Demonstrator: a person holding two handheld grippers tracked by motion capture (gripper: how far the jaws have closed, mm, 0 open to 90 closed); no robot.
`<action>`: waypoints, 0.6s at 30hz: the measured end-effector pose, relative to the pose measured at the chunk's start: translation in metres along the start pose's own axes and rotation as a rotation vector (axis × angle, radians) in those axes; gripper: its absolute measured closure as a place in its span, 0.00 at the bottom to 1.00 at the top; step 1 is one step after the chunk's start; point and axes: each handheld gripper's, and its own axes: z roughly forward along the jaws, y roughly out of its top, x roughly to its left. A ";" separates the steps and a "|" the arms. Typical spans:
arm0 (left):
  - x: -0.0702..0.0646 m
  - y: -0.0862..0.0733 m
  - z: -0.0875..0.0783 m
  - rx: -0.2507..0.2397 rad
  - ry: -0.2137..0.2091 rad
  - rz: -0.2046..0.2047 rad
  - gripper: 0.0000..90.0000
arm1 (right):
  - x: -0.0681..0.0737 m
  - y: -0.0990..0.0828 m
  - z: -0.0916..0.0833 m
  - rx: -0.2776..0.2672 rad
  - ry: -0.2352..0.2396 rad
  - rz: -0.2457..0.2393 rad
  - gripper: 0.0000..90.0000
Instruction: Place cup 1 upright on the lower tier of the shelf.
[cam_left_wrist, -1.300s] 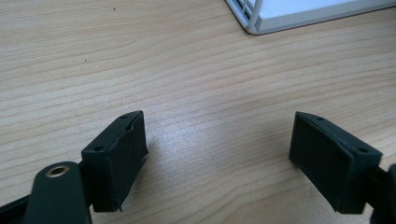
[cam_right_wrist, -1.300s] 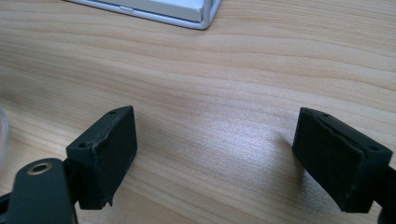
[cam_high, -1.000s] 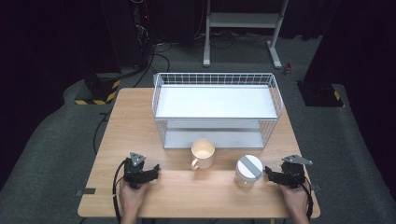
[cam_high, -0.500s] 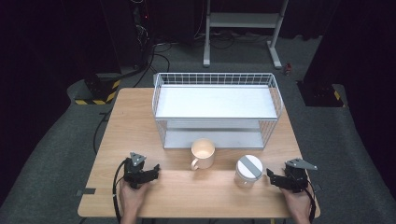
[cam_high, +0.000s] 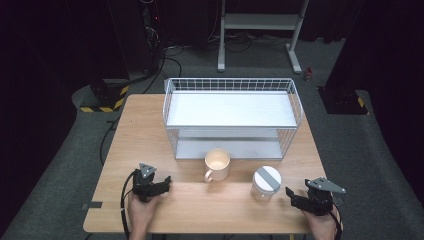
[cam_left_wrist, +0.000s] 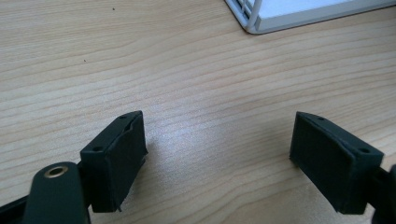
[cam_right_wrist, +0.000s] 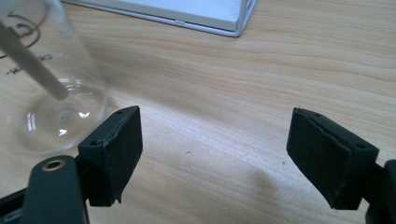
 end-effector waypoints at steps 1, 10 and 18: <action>0.000 0.000 0.000 0.000 0.000 0.000 0.20 | 0.001 -0.001 -0.001 -0.003 0.003 -0.002 0.21; 0.000 0.000 0.000 0.000 0.000 0.000 0.20 | 0.014 -0.009 -0.010 -0.016 0.048 -0.016 0.19; 0.000 0.000 0.000 0.000 0.000 0.000 0.20 | 0.028 -0.012 -0.013 -0.022 0.096 -0.055 0.17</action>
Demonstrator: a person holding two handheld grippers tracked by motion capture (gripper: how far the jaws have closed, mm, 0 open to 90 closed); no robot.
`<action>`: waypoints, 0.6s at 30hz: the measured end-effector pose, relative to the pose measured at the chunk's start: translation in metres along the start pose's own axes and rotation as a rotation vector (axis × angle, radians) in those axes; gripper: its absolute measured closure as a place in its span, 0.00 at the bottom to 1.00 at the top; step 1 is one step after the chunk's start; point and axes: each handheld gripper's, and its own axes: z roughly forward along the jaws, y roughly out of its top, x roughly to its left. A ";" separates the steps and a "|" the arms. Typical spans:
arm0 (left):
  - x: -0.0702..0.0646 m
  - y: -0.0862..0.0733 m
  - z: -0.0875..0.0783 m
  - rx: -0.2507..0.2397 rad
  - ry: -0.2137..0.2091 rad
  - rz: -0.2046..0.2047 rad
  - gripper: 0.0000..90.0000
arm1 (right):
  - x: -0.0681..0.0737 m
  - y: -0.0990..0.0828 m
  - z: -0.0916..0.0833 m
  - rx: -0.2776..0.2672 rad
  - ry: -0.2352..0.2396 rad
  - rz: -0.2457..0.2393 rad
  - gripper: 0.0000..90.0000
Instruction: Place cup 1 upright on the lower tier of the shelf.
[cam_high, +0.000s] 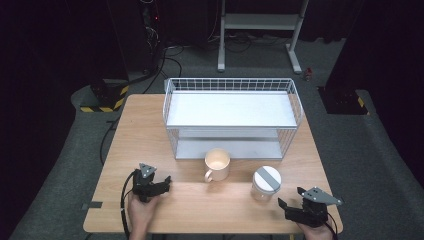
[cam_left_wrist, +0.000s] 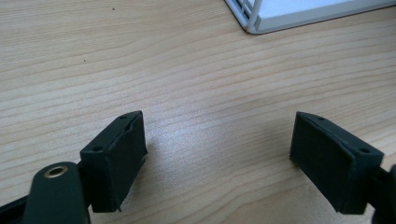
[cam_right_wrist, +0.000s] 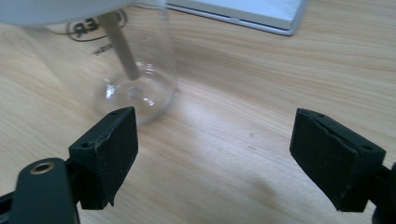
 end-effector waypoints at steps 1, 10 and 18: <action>0.000 0.000 0.000 0.000 0.000 0.000 0.20 | 0.001 0.000 0.000 -0.002 0.003 -0.006 0.16; 0.000 0.000 0.000 0.000 0.000 0.000 0.20 | 0.019 0.005 0.003 -0.015 0.044 -0.039 0.15; 0.000 0.000 0.000 0.000 0.000 0.000 0.20 | 0.030 0.012 0.011 -0.029 0.065 -0.058 0.13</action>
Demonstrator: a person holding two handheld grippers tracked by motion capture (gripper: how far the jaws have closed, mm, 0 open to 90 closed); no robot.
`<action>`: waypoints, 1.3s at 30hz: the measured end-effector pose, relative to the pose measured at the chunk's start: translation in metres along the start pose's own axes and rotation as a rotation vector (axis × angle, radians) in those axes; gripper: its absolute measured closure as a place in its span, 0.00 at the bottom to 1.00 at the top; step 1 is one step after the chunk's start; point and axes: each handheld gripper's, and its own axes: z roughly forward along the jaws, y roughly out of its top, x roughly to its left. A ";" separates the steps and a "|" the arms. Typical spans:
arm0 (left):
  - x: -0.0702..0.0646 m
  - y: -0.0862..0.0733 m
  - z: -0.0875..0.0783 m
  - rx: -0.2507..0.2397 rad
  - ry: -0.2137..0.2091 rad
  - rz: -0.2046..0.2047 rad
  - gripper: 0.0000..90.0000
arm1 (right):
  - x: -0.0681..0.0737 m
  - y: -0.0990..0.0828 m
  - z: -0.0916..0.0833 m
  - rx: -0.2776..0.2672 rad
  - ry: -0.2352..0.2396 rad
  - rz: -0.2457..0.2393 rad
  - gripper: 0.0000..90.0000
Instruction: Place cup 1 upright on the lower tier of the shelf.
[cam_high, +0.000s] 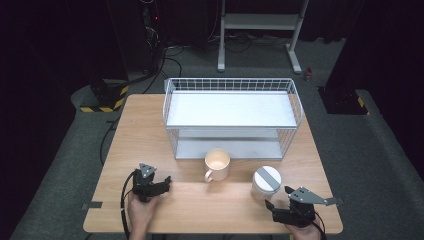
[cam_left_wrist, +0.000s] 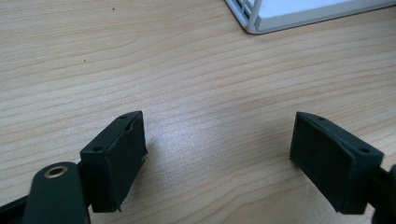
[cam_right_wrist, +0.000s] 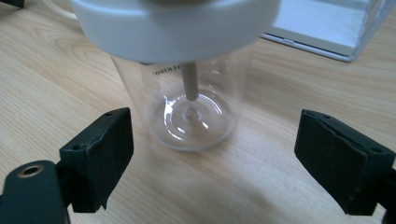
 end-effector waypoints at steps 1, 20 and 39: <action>0.000 0.000 0.000 0.000 0.000 0.000 0.20 | 0.001 0.001 0.002 -0.001 0.001 -0.003 0.12; 0.000 0.000 0.000 0.000 0.000 0.000 0.20 | 0.010 0.021 0.028 -0.012 0.011 -0.024 0.11; 0.000 0.000 0.000 0.000 0.001 0.000 0.20 | 0.016 0.026 0.039 -0.059 -0.008 -0.048 0.21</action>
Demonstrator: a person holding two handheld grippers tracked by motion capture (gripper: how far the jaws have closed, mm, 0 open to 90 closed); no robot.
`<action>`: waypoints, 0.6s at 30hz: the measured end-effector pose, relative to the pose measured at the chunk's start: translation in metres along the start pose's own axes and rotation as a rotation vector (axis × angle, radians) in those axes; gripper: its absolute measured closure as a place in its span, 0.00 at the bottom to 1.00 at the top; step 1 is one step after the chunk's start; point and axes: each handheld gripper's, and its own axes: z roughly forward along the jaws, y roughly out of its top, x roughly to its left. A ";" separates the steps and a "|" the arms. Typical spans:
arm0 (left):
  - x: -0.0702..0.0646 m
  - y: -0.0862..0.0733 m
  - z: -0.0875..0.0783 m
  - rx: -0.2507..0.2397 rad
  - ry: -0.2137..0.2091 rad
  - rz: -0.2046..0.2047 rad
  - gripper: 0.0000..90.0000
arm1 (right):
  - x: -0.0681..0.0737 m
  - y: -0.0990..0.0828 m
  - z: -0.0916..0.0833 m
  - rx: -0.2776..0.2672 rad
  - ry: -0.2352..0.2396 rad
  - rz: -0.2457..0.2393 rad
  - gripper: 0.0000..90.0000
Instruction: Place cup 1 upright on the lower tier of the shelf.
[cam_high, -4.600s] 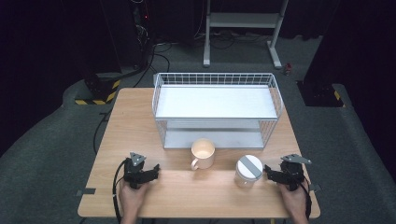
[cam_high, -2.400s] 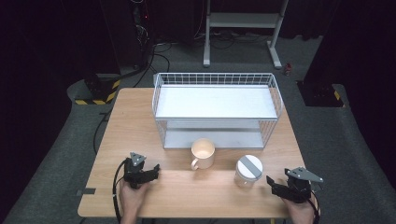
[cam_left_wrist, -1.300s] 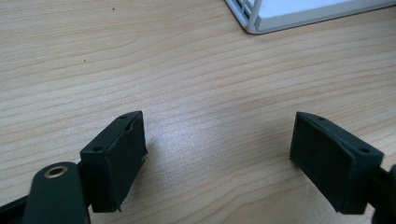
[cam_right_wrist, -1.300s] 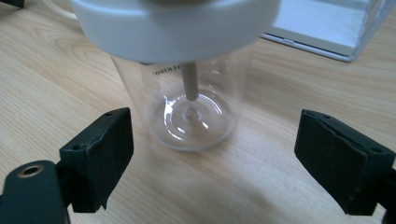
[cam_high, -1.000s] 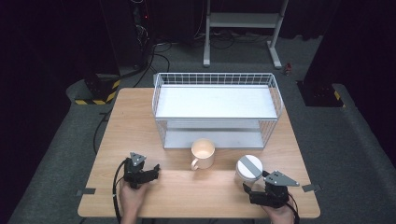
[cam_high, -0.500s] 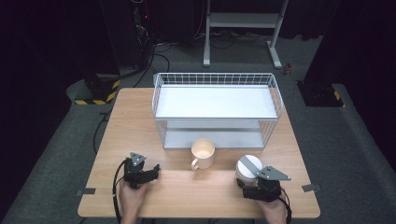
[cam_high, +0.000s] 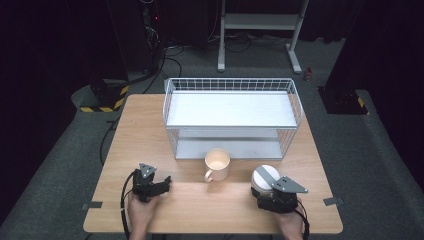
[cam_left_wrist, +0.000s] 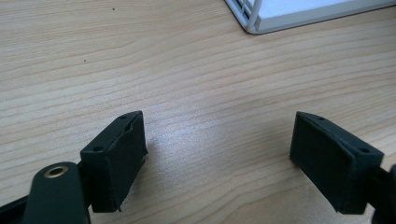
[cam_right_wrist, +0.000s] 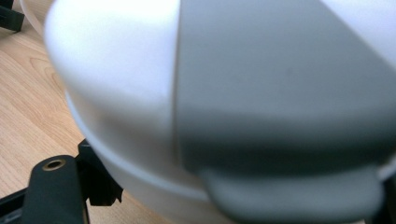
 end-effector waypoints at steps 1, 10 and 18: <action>0.000 0.000 0.000 0.000 0.000 0.000 0.20 | 0.000 0.000 0.000 0.000 0.000 0.000 0.21; 0.000 0.000 0.000 0.000 0.000 0.000 0.21 | -0.003 0.006 -0.001 -0.013 0.006 0.015 0.21; 0.000 0.000 0.000 0.000 0.001 -0.001 0.21 | -0.012 0.013 -0.001 -0.020 0.014 0.033 0.21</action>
